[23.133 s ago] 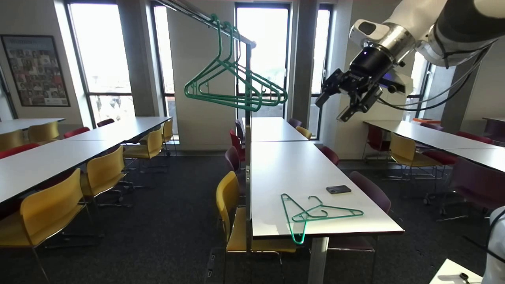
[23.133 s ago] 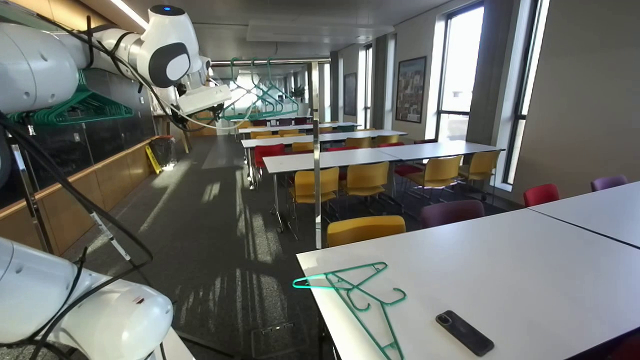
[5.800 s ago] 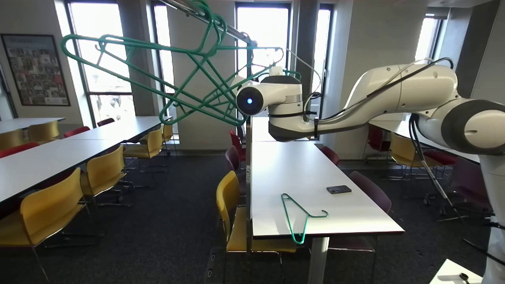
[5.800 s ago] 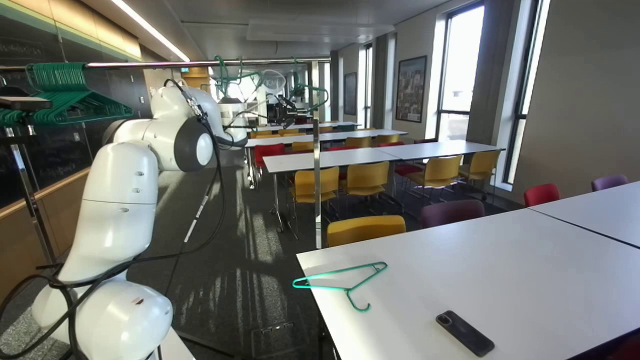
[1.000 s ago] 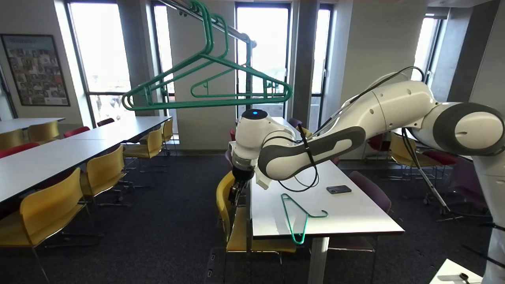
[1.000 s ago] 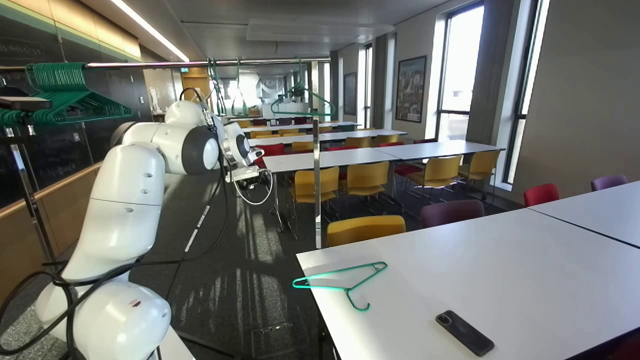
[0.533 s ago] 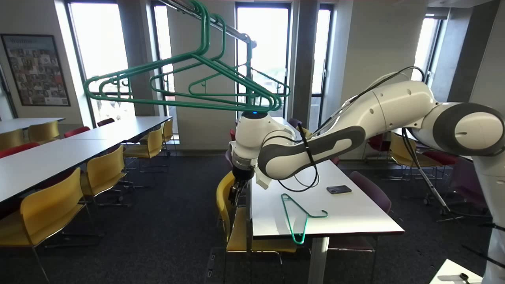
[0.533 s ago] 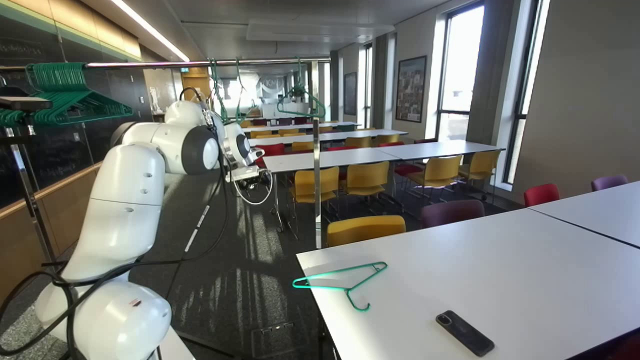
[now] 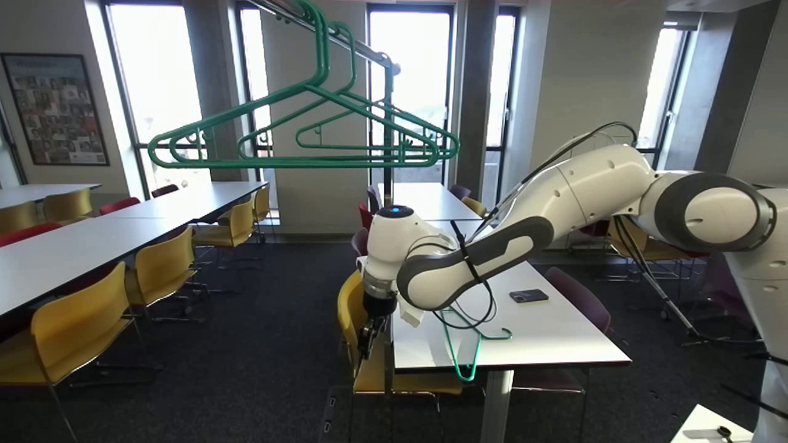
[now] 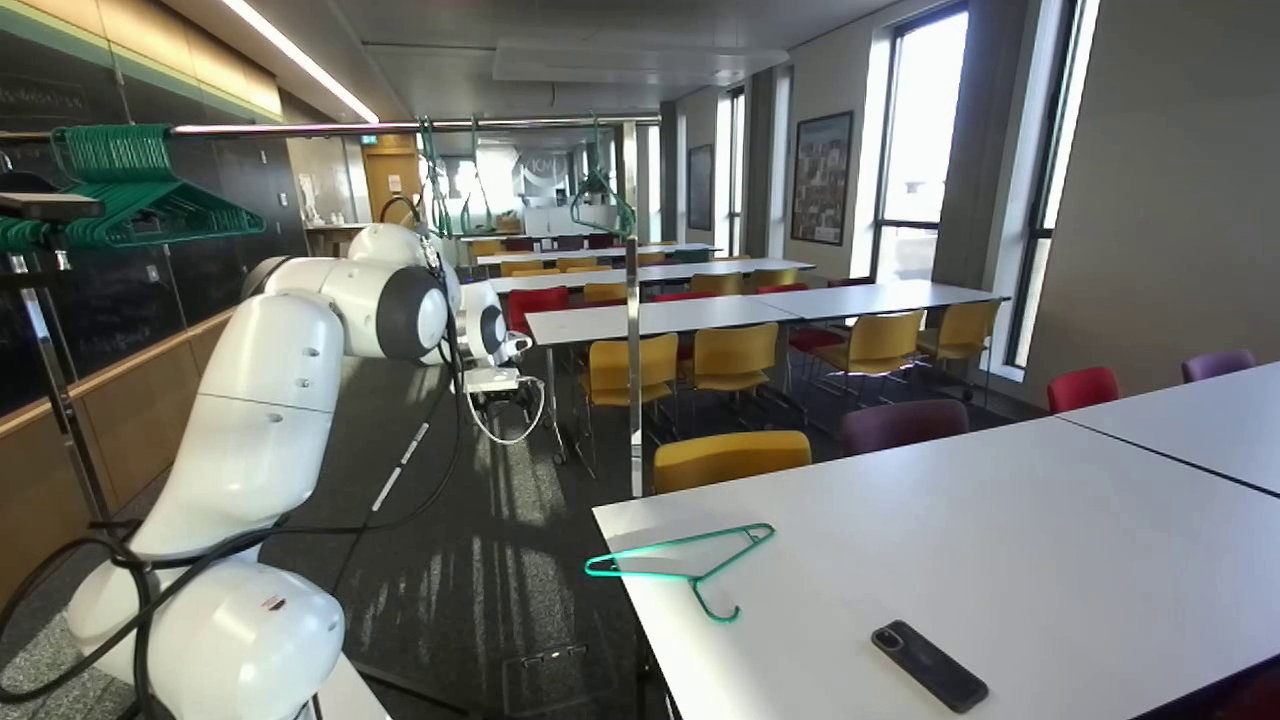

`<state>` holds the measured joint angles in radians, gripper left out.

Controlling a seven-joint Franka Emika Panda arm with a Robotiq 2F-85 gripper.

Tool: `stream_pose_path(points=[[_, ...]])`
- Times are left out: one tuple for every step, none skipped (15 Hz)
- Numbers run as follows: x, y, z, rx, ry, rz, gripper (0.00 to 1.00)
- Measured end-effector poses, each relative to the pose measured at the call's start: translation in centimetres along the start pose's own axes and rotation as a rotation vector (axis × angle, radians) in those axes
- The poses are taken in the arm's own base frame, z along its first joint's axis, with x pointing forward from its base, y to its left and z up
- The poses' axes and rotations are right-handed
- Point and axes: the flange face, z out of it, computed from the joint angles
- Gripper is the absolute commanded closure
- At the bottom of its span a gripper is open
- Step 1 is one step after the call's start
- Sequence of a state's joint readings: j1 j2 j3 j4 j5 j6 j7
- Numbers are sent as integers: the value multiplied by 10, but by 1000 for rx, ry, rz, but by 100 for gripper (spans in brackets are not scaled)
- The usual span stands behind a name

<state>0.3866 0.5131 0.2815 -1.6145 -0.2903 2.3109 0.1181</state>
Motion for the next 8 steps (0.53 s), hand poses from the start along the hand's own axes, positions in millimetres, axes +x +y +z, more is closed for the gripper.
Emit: stream_pose_path(points=[[-5, -10, 13, 31, -8, -21, 0], [-10, -24, 23, 56, -16, -52, 0], [-15, -38, 31, 74, -25, -90, 0], [-19, -54, 37, 86, -35, -133, 0], [-23, -71, 38, 96, -42, -179, 0], [-26, -88, 38, 105, -43, -230, 0], [-28, -106, 35, 113, -39, -284, 0], [-29, -123, 29, 118, -30, -335, 0]])
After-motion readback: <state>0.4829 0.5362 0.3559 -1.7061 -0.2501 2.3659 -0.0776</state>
